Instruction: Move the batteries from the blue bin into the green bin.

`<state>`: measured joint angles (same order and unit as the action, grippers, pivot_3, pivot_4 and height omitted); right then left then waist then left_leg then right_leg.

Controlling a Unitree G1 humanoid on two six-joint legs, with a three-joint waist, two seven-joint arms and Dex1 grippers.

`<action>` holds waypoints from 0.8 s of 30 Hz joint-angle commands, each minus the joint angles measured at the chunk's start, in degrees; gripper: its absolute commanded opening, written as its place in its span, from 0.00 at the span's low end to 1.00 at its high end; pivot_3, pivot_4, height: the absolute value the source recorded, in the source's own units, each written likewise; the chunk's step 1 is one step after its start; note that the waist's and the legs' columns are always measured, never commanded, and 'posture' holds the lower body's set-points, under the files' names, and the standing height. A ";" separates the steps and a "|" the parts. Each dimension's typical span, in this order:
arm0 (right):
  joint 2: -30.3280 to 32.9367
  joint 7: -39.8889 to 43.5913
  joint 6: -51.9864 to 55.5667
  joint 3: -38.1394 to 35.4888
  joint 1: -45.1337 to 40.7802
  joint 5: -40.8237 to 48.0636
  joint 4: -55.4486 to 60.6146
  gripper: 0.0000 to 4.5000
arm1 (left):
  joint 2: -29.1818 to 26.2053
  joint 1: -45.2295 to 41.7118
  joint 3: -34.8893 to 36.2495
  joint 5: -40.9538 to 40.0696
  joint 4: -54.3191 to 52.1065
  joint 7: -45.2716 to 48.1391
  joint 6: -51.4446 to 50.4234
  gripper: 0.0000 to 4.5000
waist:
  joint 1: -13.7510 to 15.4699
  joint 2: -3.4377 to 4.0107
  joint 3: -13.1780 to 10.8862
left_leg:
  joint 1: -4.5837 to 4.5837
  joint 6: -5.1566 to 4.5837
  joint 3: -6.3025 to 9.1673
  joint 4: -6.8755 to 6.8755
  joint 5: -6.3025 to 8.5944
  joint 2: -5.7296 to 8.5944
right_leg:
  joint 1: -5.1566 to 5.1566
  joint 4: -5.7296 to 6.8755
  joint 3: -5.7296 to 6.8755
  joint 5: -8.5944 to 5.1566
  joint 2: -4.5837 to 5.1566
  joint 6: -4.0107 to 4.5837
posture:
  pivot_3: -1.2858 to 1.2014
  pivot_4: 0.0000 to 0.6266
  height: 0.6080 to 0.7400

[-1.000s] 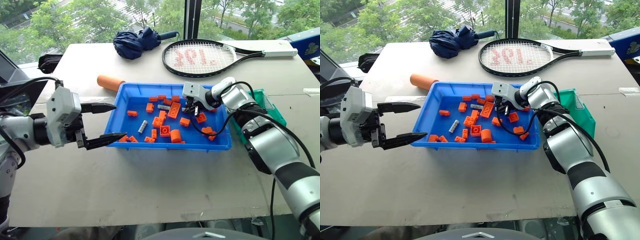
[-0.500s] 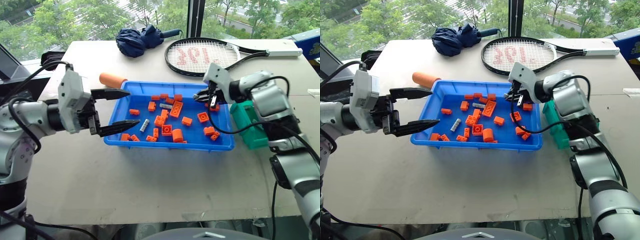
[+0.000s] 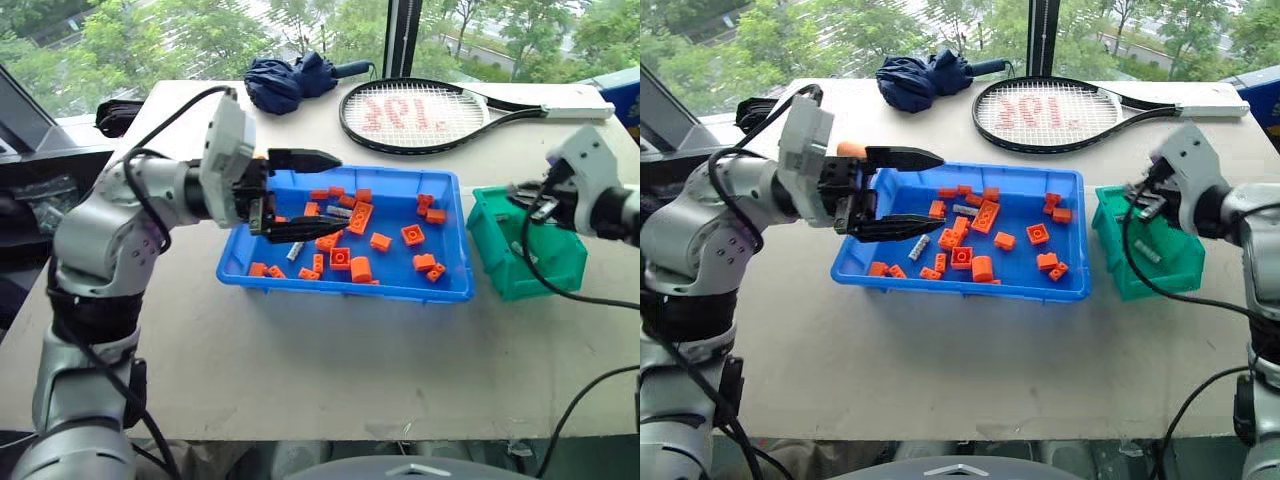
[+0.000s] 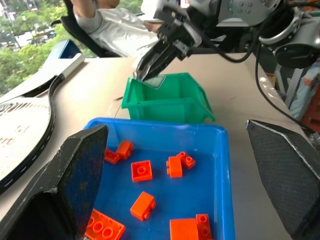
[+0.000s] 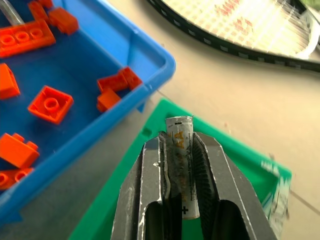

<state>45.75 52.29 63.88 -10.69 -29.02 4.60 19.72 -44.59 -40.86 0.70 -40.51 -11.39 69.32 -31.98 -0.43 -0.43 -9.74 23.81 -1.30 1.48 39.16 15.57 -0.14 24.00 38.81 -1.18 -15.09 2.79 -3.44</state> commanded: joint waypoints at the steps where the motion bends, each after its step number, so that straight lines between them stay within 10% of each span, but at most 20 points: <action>1: 2.25 -3.08 -1.24 -2.94 1.78 0.77 1.59 0.01 | 0.57 -2.30 -0.92 1.43 0.82 1.63 1.32 1.00 | -0.37 0.00 0.00 | -0.03 0.00 -0.03 0.03 0.00 0.00 | 0.00 0.01 -0.05 0.00 0.00 -0.01 | 0.52 0.24 1.00; 6: 3.79 -4.69 -3.28 -3.06 4.34 2.46 0.53 0.01 | 0.07 -2.19 -0.40 1.92 0.59 1.92 0.47 1.00 | -0.46 0.00 0.00 | -0.07 0.00 -0.01 0.03 0.00 -0.02 | 0.00 0.03 -0.05 0.00 -0.08 0.00 | 0.52 0.24 1.00; 15: 4.03 -5.07 -5.94 -2.90 4.23 7.11 -0.42 1.00 | -3.44 1.09 2.20 1.93 -2.19 0.35 -1.52 1.00 | -0.35 0.00 0.00 | -0.06 0.00 0.01 0.04 0.00 -0.09 | -0.01 0.03 -0.05 0.00 -0.07 0.00 | 0.52 0.24 1.00; 24: -2.65 -1.01 -15.46 -5.71 6.94 19.41 5.49 1.00 | -5.74 11.90 7.07 3.44 -5.57 -6.83 -3.02 1.00 | -0.32 -0.02 -0.01 | -0.08 -0.01 0.03 0.02 0.01 -0.15 | -0.03 0.02 -0.03 0.00 -0.07 0.00 | 0.52 0.24 1.00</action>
<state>43.60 50.53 50.69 -13.61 -22.55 21.43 22.56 -49.68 -29.45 5.24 -37.17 -13.99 64.01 -34.81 -0.75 -0.45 -9.75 23.75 -1.32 1.53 39.20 15.58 -0.29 23.96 38.82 -1.18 -15.09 2.73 -3.44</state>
